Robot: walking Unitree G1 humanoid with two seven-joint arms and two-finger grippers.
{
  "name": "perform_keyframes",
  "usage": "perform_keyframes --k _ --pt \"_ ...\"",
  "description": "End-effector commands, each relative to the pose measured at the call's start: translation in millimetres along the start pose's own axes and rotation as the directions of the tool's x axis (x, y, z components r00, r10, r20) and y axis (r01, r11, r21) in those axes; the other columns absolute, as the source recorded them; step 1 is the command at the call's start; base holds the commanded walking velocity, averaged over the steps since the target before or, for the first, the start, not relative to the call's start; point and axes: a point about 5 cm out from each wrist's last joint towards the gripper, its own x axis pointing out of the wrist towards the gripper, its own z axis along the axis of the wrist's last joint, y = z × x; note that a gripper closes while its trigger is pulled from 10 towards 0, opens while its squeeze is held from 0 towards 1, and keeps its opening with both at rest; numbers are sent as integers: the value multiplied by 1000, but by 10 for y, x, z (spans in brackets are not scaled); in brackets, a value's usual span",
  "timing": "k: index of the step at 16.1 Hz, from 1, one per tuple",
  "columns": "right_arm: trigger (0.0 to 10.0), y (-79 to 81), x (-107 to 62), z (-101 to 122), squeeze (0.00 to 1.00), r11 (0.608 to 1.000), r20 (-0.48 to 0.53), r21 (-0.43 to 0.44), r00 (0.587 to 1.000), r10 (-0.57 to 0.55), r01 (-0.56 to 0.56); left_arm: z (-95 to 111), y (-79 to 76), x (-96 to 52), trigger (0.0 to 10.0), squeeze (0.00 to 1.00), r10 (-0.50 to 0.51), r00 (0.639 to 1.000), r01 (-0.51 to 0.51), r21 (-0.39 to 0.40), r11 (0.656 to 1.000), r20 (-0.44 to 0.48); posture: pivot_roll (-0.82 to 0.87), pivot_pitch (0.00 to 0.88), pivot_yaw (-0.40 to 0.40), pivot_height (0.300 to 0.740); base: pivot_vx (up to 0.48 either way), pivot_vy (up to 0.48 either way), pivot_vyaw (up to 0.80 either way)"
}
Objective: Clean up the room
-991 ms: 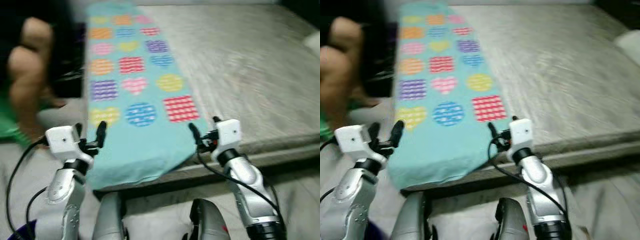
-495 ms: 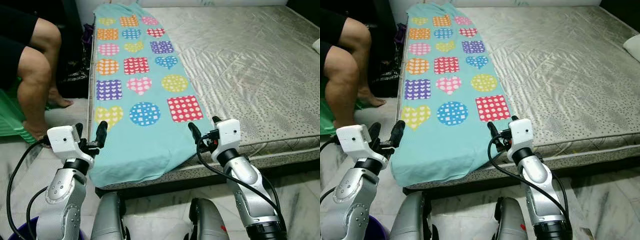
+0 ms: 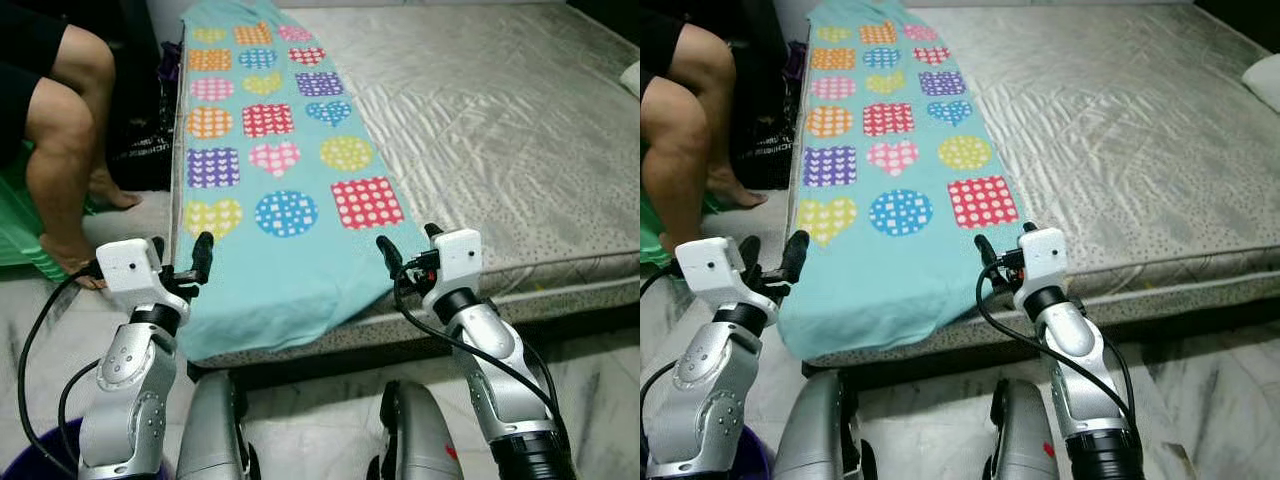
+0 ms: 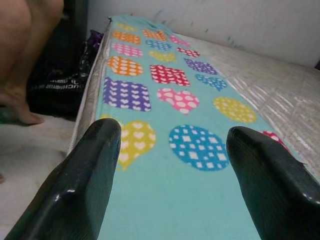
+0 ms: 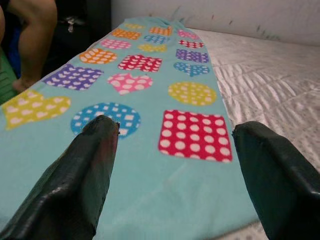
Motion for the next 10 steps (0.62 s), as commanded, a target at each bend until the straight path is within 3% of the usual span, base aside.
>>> perform_keyframes --k 1,5,10 --pt "10000 -18 -44 -28 0 1000 -3 5 1000 -5 5 -22 29 -40 10000 0 12 1000 -12 11 1000 -9 -57 129 -27 532 0 0 0" --pt "10000 11 -59 -45 0 1000 -8 7 1000 10 -10 -29 29 -67 10000 0 19 1000 -19 12 1000 -11 -49 135 -34 512 0 0 0" --pt "10000 8 77 30 0 1000 13 11 1000 26 -26 -7 46 -53 10000 0 38 999 -38 22 999 6 -41 120 -44 512 0 0 0"
